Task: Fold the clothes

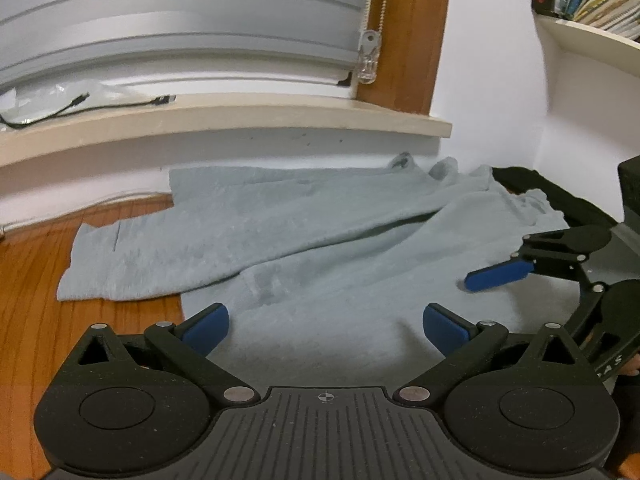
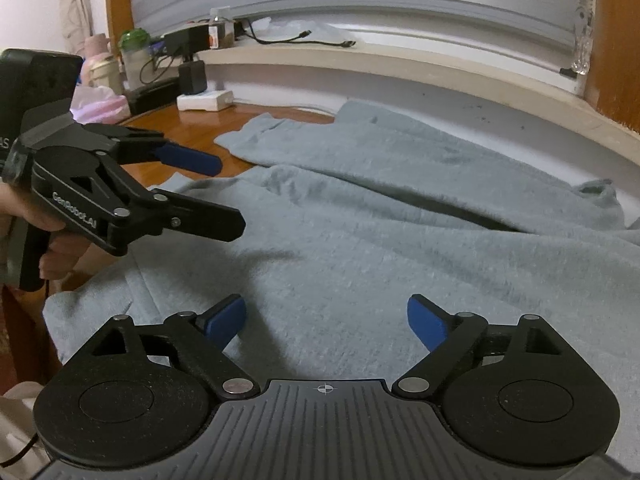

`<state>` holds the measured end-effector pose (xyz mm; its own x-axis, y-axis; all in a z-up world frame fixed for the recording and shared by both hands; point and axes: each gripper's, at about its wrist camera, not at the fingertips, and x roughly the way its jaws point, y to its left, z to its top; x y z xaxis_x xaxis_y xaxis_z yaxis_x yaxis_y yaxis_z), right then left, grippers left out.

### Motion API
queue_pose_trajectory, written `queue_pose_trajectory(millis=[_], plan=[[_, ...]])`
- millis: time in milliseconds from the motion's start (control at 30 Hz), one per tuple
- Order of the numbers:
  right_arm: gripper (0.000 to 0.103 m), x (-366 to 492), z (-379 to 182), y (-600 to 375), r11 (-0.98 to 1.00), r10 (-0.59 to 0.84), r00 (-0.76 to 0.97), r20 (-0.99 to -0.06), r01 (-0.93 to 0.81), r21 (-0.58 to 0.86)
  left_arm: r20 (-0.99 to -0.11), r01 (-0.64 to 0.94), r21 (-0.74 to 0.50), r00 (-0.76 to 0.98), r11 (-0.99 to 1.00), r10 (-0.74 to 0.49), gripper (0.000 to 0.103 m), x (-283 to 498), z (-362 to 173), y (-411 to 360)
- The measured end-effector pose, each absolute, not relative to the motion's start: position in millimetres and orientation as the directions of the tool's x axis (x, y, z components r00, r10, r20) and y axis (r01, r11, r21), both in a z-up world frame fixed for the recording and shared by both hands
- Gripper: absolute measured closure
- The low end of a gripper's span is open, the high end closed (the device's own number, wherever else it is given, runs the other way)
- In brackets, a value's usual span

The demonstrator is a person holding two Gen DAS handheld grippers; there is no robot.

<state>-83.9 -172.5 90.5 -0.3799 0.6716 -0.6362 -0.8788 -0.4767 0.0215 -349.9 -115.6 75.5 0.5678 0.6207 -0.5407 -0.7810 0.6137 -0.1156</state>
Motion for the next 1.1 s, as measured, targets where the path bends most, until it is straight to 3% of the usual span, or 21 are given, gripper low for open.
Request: queue_pose_trajectory(millis=[367, 633, 1100], plan=[[0.012, -71, 87, -175, -0.436, 0.686, -0.359, -0.633, -0.899, 0.037, -0.561, -0.800, -0.145, 0.552, 0.583, 0.618, 0.000, -358, 64, -103], [0.007, -36, 98, -202, -0.303, 0.774, -0.278, -0.568, -0.952, 0.054, -0.563, -0.806, -0.162, 0.549, 0.569, 0.618, 0.000, -359, 62, -103], [0.007, 28, 84, -221, -0.153, 0.788, -0.186, -0.587, -0.983, 0.106, -0.568, -0.822, -0.151, 0.527, 0.549, 0.633, 0.000, -357, 62, -105]])
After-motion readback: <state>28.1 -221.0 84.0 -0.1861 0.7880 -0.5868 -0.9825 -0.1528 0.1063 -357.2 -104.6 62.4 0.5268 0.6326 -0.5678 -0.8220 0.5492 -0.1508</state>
